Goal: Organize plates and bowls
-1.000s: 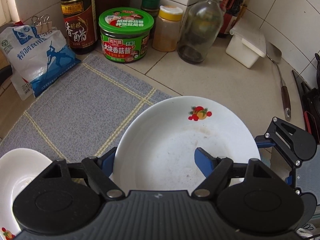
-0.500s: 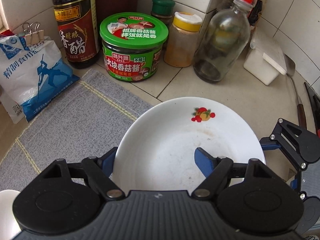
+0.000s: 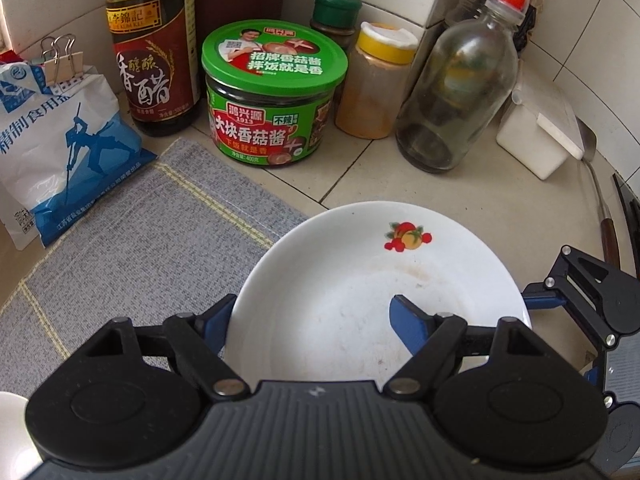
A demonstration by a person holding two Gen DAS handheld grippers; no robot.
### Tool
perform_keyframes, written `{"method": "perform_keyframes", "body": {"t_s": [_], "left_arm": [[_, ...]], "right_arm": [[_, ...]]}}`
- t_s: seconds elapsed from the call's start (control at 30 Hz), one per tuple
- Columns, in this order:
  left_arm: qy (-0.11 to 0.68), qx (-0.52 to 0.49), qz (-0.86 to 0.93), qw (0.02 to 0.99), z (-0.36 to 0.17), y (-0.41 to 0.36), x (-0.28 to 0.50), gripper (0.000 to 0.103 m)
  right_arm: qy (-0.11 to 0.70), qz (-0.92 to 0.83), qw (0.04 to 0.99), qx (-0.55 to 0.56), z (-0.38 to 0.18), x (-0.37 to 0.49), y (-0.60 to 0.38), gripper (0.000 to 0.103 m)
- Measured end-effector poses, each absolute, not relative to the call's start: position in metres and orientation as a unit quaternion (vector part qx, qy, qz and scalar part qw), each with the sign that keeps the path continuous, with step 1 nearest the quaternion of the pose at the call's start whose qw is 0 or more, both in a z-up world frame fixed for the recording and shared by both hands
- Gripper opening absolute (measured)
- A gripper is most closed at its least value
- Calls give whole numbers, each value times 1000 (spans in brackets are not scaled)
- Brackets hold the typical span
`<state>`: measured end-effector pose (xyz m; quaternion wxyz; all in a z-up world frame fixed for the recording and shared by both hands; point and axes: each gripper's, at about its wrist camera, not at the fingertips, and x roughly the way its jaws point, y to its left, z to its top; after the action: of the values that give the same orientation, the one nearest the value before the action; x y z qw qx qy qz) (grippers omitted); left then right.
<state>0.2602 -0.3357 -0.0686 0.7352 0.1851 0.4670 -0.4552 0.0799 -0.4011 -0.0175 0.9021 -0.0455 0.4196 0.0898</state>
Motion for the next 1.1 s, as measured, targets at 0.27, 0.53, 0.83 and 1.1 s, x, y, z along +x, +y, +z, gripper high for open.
{"method": "perform_keyframes", "body": {"t_s": [0.27,0.53,0.83,1.1], "left_arm": [[437,190,-441,760,-49,-321,244,86],[406,172,-423,792,-20,-281,208,90],[402,140,-364,829,-7,-216,149,92],[436,74,-303,844,-17,-147,116,92]], "right_arm": [[422,73,903,-33,-11,72,-399,103],[410,48,910,-30,1,44,-380,103],[386,43,921,-12,12,13,-345,103],[385,78,920,-18,14,0,-300,103]]}}
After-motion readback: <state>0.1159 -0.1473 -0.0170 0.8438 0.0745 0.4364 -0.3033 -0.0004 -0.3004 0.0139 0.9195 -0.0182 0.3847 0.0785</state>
